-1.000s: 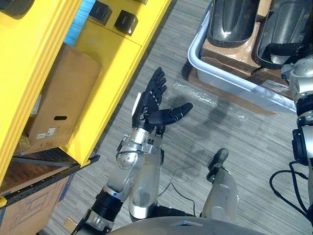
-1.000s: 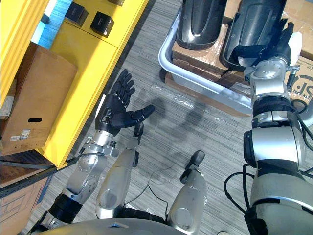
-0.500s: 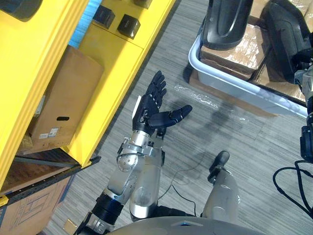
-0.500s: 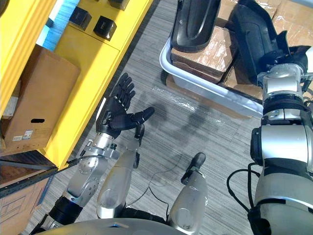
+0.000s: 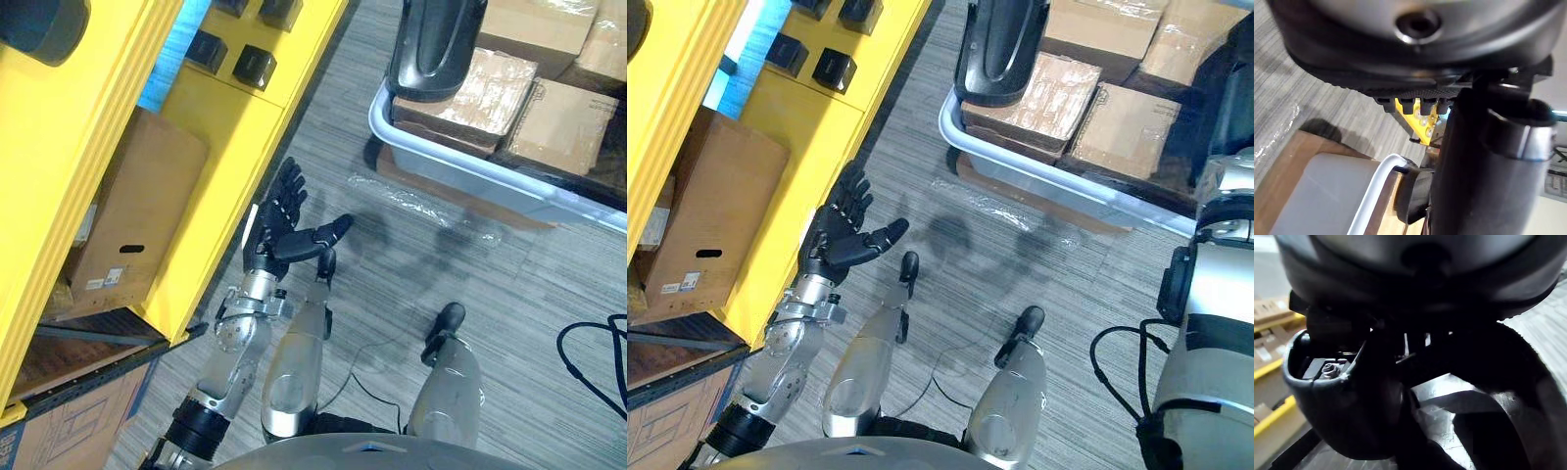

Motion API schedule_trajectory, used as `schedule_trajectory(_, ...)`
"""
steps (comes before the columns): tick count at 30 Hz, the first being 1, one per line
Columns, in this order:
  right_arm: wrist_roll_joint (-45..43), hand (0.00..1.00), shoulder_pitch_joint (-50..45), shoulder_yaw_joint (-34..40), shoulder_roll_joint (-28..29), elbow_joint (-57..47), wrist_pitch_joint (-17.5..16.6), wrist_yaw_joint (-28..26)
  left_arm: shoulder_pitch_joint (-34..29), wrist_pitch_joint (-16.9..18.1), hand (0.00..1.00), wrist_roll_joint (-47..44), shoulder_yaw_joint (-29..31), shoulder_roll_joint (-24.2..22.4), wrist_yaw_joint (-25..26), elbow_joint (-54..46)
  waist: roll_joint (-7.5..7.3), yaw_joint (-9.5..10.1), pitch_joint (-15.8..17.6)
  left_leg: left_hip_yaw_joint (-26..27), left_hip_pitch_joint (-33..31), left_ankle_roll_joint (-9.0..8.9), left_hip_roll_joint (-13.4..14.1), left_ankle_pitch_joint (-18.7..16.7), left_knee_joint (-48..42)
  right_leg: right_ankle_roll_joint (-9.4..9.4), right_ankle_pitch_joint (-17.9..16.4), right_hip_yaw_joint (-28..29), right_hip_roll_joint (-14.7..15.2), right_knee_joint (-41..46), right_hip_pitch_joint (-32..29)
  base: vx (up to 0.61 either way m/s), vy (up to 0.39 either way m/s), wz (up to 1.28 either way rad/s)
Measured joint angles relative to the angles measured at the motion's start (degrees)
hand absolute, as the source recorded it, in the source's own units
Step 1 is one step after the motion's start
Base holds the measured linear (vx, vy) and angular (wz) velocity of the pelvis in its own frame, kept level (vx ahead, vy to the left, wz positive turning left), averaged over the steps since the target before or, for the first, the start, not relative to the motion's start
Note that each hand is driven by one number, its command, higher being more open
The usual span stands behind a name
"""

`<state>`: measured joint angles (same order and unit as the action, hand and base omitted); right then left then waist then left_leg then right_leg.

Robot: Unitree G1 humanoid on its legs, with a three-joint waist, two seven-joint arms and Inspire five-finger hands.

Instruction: Walk over and take three plastic housings, then place them on the shelf

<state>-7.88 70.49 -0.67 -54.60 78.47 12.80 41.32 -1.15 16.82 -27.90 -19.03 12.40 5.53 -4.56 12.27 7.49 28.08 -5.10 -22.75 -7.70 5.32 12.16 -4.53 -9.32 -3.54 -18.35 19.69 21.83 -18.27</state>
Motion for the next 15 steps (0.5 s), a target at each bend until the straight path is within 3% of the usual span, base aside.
schedule_trajectory(3, 0.9, 0.0, -2.4, 0.0, 0.0, -3.7, -4.8, 0.5, -1.7, 0.5, 1.0, -2.7, 0.8, 0.7, -2.3, -2.4, -0.18, -1.2, 0.1, 0.1, 2.9, -0.12, 0.5, 0.0, 1.8, 0.03, -0.1, -0.3, -0.6, -1.2, 2.6, -0.01, -0.057, -0.02)
schedule_trajectory(8, 8.1, 0.0, -15.7, 2.3, 1.2, -24.1, -11.5, 1.8, -6.0, 0.3, 1.0, -7.9, 3.2, 1.0, -6.6, -9.9, -1.21, -3.04, 0.5, 0.9, 9.3, -0.09, 2.0, 0.6, 6.1, -0.51, 0.8, -1.0, -2.6, -6.0, 8.8, 0.03, -0.06, -0.09)
schedule_trajectory(11, 14.1, 0.0, -28.4, 4.6, 7.2, -42.7, -13.7, 3.5, -6.1, -2.8, 1.0, -13.1, 5.0, -0.3, -9.2, -12.1, -3.95, -3.87, -3.3, 2.1, 11.7, -0.58, 2.6, 1.0, 8.5, -0.78, 1.5, -0.9, -3.6, -9.0, 11.1, 0.11, -0.051, -0.13)
schedule_trajectory(13, 19.3, 0.0, -37.0, 4.6, 14.7, -55.8, -14.1, 3.6, -5.1, -7.2, 1.0, -17.9, 6.0, -1.1, -9.8, -12.1, -7.1, -4.69, -6.2, 5.1, 13.8, -0.78, 3.0, 0.9, 9.3, -0.87, 2.8, -0.4, -4.1, -12.5, 13.2, 0.17, -0.04, -0.29)
schedule_trajectory(15, 23.3, 0.0, -42.3, 4.5, 20.7, -62.9, -14.5, 3.4, -3.9, -10.9, 1.0, -21.9, 5.9, -1.3, -9.9, -12.1, -8.99, -4.81, -8.0, 7.2, 15.1, -0.86, 3.2, 0.5, 9.3, -0.96, 3.8, 0.0, -4.6, -15.2, 15.1, 0.12, -0.026, -0.27)
